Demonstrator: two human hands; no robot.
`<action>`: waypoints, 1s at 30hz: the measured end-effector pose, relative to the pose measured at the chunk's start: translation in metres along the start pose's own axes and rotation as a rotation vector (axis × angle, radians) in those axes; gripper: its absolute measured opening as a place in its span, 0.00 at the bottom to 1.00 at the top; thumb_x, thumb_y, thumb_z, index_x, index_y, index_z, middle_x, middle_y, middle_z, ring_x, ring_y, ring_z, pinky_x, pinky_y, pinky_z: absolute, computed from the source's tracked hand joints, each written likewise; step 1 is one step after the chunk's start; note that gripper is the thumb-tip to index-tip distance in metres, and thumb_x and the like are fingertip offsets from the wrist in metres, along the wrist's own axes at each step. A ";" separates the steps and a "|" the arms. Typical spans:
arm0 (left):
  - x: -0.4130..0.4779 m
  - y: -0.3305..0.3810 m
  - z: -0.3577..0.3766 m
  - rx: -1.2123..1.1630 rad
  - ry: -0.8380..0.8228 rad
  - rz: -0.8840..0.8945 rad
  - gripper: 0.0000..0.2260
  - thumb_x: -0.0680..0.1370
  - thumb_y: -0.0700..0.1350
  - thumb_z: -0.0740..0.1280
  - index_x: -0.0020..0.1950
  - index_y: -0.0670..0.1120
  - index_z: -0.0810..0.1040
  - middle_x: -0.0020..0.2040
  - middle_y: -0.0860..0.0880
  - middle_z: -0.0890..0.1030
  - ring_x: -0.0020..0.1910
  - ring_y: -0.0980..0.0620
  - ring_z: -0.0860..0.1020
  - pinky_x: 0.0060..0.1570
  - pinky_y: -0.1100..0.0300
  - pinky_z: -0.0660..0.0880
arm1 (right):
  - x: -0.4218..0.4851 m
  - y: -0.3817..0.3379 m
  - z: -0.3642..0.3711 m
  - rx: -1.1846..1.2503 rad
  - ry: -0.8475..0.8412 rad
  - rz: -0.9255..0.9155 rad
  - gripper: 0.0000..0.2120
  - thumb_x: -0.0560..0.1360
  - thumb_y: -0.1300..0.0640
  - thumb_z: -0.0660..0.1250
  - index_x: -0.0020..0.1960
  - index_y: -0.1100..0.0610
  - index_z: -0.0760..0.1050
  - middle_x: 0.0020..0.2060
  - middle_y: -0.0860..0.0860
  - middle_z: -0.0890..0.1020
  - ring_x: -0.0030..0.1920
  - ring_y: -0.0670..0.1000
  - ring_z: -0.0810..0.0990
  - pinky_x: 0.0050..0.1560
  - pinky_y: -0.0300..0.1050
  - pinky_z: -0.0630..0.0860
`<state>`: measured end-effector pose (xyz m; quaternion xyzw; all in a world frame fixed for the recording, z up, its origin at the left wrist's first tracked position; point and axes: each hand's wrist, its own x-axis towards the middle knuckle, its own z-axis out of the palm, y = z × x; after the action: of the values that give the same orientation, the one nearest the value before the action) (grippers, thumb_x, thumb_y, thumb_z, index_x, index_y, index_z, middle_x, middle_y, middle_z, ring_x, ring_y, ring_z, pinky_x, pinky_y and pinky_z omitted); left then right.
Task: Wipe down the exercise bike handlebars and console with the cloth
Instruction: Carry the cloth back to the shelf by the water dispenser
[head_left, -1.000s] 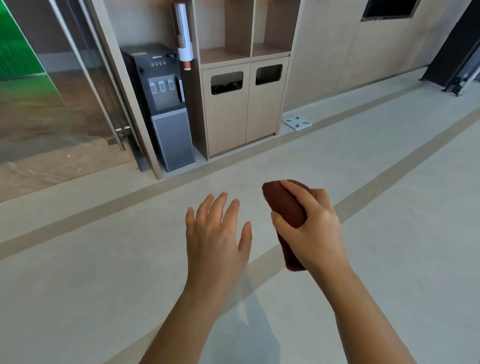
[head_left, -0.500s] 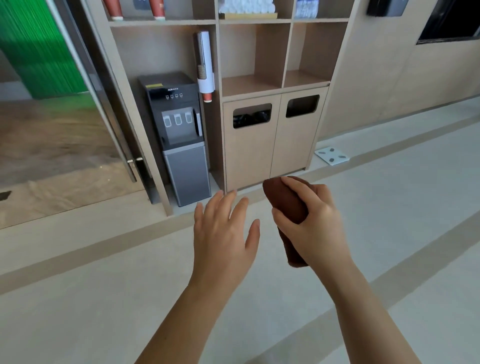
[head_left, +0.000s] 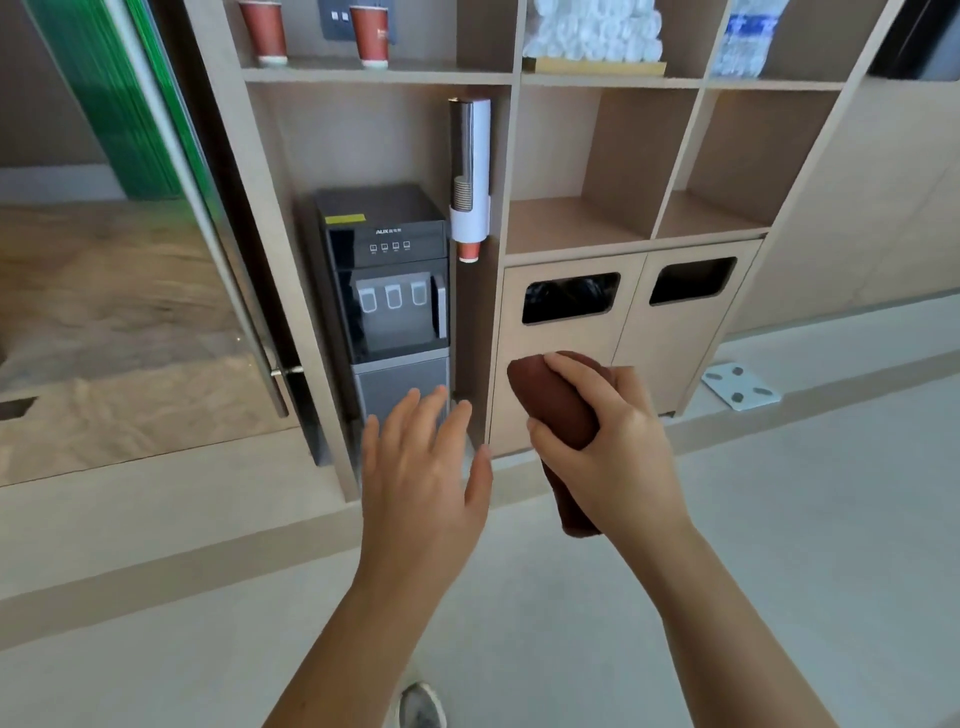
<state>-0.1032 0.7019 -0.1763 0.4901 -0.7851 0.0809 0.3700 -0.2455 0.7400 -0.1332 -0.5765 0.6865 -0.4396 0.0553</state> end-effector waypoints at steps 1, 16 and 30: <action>0.020 -0.014 0.011 0.008 -0.001 -0.007 0.17 0.72 0.48 0.64 0.56 0.40 0.80 0.56 0.41 0.80 0.58 0.38 0.77 0.57 0.33 0.66 | 0.023 0.000 0.013 -0.001 0.002 0.001 0.25 0.69 0.55 0.71 0.65 0.44 0.70 0.56 0.51 0.72 0.50 0.52 0.76 0.49 0.39 0.71; 0.274 -0.140 0.138 -0.092 0.030 0.038 0.17 0.71 0.47 0.65 0.56 0.42 0.80 0.57 0.42 0.80 0.59 0.38 0.76 0.58 0.36 0.67 | 0.299 0.001 0.147 0.030 0.035 -0.049 0.25 0.68 0.54 0.71 0.64 0.43 0.71 0.54 0.50 0.73 0.50 0.48 0.74 0.45 0.25 0.66; 0.521 -0.169 0.262 -0.053 0.168 0.066 0.18 0.75 0.49 0.61 0.61 0.42 0.77 0.62 0.41 0.76 0.65 0.39 0.70 0.64 0.44 0.58 | 0.569 0.049 0.189 0.084 0.067 -0.223 0.25 0.70 0.52 0.70 0.66 0.44 0.69 0.56 0.49 0.71 0.48 0.44 0.71 0.43 0.18 0.66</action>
<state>-0.2220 0.1186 -0.0590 0.4456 -0.7688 0.1129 0.4446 -0.3587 0.1575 -0.0357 -0.6316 0.6006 -0.4903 0.0073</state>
